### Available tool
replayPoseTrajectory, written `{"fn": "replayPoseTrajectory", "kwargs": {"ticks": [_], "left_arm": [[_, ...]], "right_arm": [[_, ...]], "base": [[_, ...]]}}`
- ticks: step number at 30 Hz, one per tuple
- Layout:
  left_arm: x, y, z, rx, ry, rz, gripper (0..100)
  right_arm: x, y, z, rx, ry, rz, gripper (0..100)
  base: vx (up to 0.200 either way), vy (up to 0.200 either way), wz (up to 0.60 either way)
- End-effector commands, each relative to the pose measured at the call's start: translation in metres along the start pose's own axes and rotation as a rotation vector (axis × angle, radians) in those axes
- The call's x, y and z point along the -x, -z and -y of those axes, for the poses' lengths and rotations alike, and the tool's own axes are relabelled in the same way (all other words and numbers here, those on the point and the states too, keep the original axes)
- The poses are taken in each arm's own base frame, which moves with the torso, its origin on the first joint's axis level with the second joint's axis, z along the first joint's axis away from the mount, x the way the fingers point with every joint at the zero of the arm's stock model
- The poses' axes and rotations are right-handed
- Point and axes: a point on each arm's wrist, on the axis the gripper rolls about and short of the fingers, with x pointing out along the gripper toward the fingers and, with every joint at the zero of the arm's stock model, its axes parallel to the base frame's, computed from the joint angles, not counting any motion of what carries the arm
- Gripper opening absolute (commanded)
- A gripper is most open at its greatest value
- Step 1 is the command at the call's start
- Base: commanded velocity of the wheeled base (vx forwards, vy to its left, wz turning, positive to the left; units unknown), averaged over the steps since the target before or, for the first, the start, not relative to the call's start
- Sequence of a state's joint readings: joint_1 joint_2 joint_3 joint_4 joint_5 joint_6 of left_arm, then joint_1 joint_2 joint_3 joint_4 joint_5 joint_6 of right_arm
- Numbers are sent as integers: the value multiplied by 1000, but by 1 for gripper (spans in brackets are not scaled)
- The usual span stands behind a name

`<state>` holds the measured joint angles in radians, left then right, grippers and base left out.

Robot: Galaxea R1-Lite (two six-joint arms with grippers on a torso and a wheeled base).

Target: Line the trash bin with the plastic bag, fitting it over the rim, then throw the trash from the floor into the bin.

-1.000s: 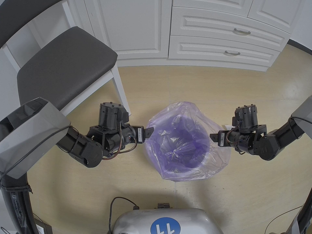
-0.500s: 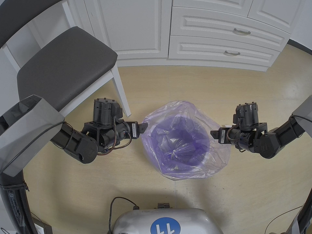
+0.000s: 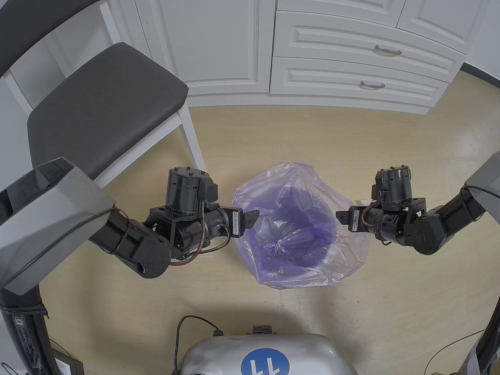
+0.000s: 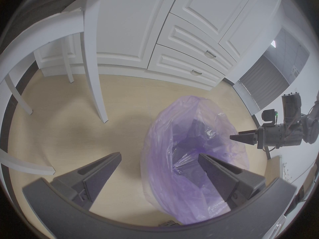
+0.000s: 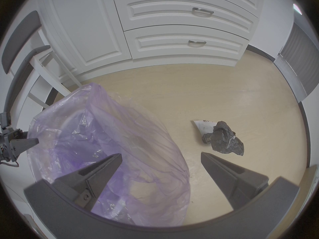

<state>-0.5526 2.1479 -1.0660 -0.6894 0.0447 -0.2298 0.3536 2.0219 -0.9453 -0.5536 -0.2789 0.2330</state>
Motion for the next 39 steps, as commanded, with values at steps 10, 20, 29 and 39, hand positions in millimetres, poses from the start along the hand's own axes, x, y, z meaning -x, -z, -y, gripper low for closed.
{"fn": "replayPoseTrajectory", "kwargs": {"ticks": [10,20,29,39], "left_arm": [[-50,-6,-21,90,-125,76,100],[-70,-21,-28,220,-130,161,100],[-85,-13,-45,240,-165,156,100],[-68,-14,-59,233,-247,1,100]], "right_arm": [[-38,-4,3,-77,66,101,100],[-72,-6,5,-194,79,145,100],[-84,-7,7,-252,85,153,100],[-81,0,13,-215,113,83,100]], "base": [[0,0,0],[0,0,0],[0,0,0],[0,0,0]]}}
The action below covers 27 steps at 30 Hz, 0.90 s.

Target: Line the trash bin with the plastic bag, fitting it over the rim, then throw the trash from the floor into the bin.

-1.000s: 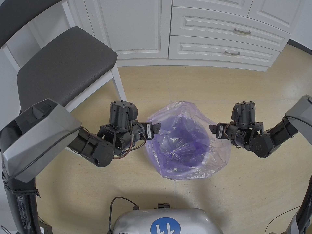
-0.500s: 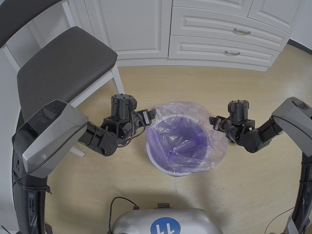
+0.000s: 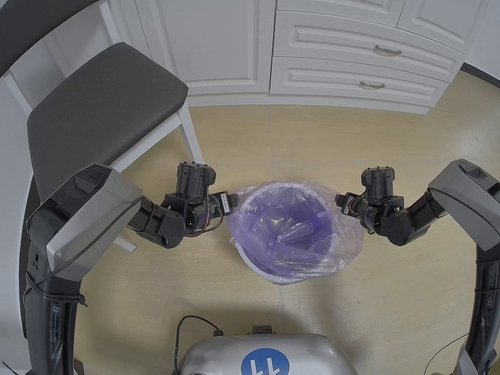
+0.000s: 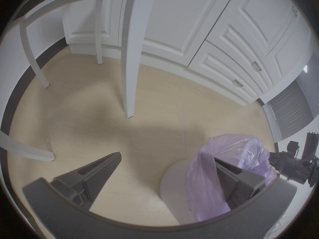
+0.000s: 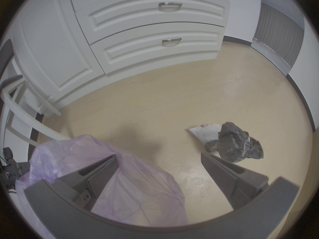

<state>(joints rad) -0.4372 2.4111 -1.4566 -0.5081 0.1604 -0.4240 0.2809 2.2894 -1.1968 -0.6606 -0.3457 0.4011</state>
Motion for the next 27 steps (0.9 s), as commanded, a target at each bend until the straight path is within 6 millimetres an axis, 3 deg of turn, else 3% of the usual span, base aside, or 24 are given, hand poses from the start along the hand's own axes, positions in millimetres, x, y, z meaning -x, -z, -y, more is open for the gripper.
{"fn": "replayPoseTrajectory", "kwargs": {"ticks": [1,6,7,14,20,21,25,27], "left_arm": [[16,-11,-8,-13,-32,-34,100],[27,-12,-8,-38,-26,-43,100],[35,-18,-3,-41,-13,-28,100],[59,-24,12,-56,24,-15,100],[73,-24,23,-68,51,-11,100],[76,-20,27,-74,64,-11,100],[82,-9,38,-93,98,-12,100],[82,-9,39,-94,100,-13,100]], "right_arm": [[6,1,4,25,21,-48,100],[16,-5,5,22,14,-44,100],[29,-13,4,30,2,-34,100],[62,-20,13,148,-2,-37,100],[79,-6,31,309,20,-102,100],[82,6,38,374,8,-151,100],[84,28,38,453,-36,-229,100],[85,29,37,457,-38,-232,100]], "base": [[0,0,0],[0,0,0],[0,0,0],[0,0,0],[0,0,0],[0,0,0],[0,0,0],[0,0,0]]}}
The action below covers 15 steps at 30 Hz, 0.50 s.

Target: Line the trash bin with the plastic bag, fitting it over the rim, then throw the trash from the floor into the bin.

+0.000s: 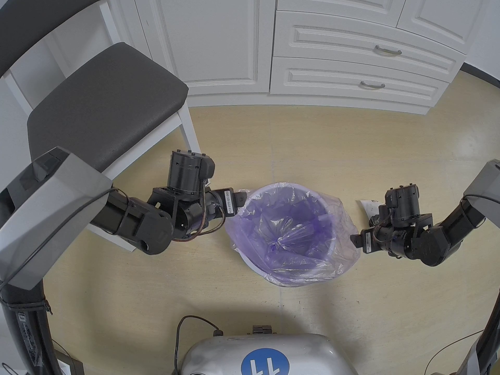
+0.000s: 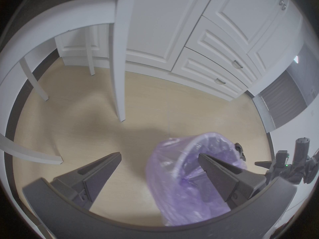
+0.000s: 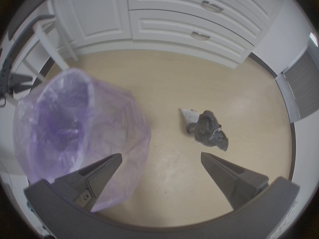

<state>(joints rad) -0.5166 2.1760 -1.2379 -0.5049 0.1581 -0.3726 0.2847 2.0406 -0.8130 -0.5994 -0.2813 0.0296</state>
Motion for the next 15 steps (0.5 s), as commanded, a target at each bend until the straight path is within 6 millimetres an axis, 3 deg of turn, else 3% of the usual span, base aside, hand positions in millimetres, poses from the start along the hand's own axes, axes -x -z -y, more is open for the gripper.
{"fn": "replayPoseTrajectory", "kwargs": {"ticks": [1,15], "left_arm": [[11,9,17,-20,45,3,100],[19,12,19,-88,0,16,100]], "right_arm": [[4,21,-17,61,-64,-60,100],[5,57,-59,167,-164,-133,100]], "base": [[0,0,0],[0,0,0]]}}
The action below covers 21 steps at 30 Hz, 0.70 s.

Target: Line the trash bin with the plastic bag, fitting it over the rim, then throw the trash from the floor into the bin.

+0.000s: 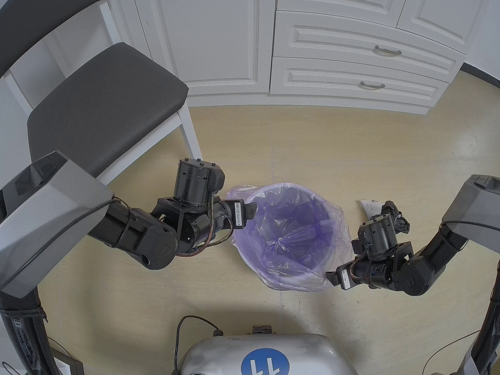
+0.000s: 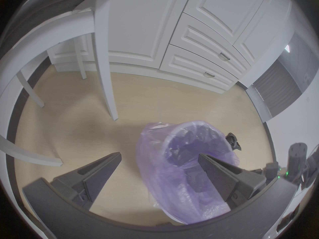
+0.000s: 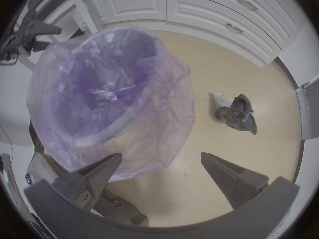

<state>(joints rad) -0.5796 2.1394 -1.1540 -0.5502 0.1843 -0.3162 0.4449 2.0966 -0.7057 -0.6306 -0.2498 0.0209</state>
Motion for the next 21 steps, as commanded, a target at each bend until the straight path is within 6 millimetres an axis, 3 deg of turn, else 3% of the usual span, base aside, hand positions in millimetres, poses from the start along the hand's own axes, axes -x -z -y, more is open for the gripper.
{"fn": "replayPoseTrajectory", "kwargs": {"ticks": [1,9,21], "left_arm": [[3,-5,-1,-8,-44,28,100],[13,-15,-2,-7,-46,56,100],[28,-26,-4,-1,-40,87,100]], "right_arm": [[-7,12,-9,26,-16,-28,100],[-5,14,-18,36,-36,-22,100],[-16,22,-40,23,-79,19,100]], "base": [[0,0,0],[0,0,0],[0,0,0]]}}
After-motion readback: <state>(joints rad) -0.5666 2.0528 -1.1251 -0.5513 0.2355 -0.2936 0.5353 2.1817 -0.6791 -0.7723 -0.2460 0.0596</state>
